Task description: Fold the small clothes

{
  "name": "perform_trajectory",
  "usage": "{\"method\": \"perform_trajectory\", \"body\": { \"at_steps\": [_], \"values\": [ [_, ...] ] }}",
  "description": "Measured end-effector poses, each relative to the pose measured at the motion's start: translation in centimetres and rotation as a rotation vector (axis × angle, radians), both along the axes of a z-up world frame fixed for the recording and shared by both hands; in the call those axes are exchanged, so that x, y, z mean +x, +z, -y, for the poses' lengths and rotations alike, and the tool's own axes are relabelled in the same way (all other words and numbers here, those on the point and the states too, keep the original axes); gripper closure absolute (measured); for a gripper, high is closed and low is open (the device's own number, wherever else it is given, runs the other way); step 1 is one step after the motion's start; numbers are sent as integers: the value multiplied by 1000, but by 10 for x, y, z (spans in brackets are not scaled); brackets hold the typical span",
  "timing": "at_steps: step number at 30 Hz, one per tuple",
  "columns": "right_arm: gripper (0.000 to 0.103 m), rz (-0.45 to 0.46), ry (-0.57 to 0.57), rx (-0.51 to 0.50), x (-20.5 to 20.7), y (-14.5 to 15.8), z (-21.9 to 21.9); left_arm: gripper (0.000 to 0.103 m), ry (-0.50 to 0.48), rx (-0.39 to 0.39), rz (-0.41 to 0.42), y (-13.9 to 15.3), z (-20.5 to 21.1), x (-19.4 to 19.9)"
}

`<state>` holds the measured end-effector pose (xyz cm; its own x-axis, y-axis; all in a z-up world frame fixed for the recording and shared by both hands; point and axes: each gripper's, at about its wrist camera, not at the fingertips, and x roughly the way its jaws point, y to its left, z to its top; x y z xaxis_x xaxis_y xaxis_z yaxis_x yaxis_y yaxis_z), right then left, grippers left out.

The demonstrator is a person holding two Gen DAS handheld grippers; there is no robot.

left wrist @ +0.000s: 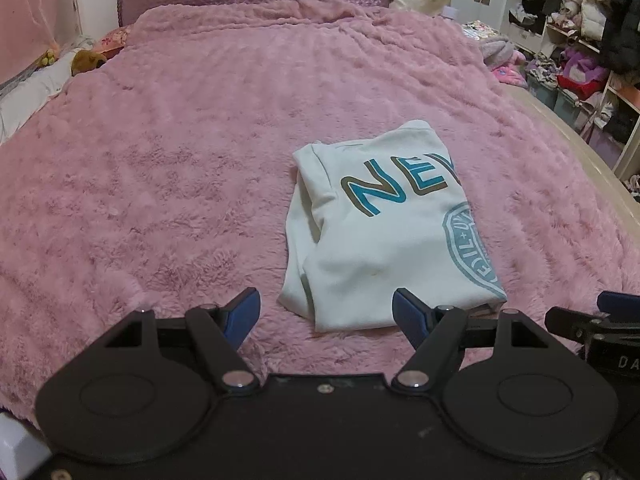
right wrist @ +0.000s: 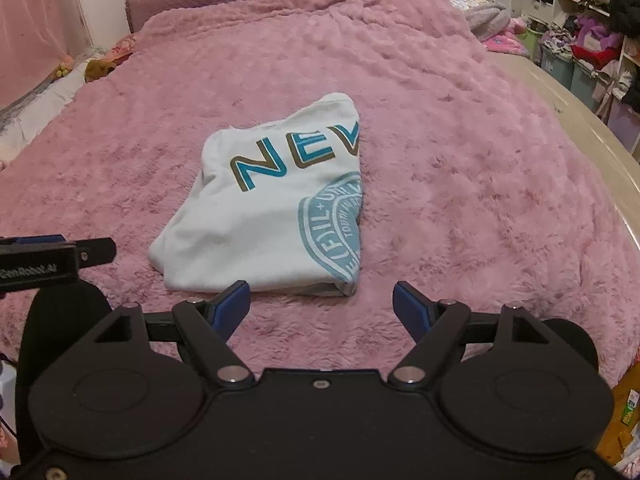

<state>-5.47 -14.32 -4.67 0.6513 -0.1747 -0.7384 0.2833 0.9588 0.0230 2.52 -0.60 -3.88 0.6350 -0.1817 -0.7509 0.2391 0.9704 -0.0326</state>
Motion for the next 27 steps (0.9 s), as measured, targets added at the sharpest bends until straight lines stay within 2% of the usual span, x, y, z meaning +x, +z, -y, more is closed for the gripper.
{"method": "perform_trajectory", "body": {
  "at_steps": [6, 27],
  "values": [
    [28, 13, 7, -2, -1, 5, -4, 28, -1, -22, 11, 3, 2, -1],
    [28, 14, 12, -7, -2, 8, -7, 28, -9, -18, 6, 3, 6, -3]
  ]
}}
